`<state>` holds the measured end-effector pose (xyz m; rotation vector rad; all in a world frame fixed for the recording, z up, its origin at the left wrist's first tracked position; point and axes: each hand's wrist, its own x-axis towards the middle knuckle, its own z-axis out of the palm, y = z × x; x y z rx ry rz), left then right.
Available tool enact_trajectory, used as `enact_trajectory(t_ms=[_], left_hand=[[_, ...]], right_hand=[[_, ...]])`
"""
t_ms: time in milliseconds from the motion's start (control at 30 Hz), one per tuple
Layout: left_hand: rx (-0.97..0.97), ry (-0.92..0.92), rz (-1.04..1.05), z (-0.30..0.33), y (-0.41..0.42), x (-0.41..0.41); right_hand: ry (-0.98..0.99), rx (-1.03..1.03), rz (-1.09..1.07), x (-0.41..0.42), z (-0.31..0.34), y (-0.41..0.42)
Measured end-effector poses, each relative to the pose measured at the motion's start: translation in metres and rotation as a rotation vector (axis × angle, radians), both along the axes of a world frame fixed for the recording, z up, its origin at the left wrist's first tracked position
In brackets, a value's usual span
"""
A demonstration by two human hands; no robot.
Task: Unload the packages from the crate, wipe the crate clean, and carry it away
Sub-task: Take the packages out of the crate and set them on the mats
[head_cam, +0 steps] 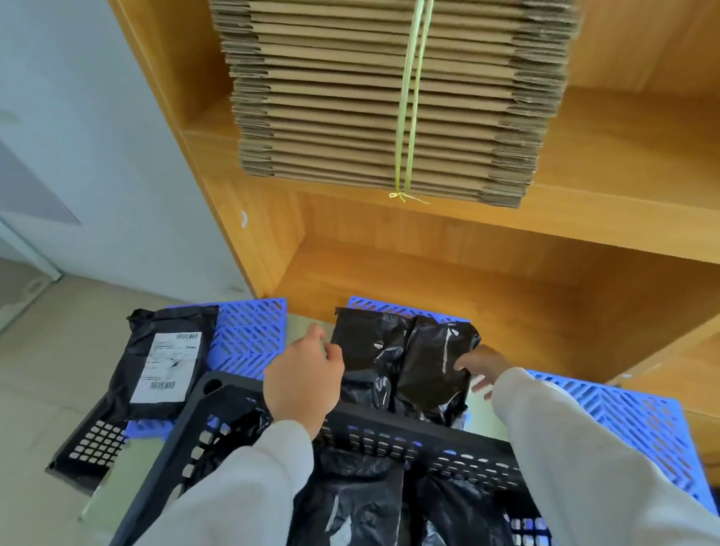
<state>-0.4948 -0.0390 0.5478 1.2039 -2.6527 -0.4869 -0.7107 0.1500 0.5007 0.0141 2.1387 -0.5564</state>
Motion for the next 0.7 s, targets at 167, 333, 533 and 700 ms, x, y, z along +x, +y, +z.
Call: enact_trajectory(t_ms=[167, 333, 533, 700], left_hand=[[-0.012, 0.004, -0.044, 0.0, -0.002, 0.002], [0.017, 0.096, -0.107, 0.005, -0.001, 0.009], [0.014, 0.35, -0.445, 0.005, -0.007, 0.032], [0.123, 0.43, -0.547, 0.016, 0.002, 0.08]], right_hand=[[0.074, -0.088, 0.022, 0.006, 0.023, 0.019], [0.118, -0.332, 0.022, 0.036, 0.063, 0.03], [0.312, -0.668, -0.095, 0.101, 0.105, 0.046], [0.369, -0.735, -0.199, 0.166, 0.117, 0.047]])
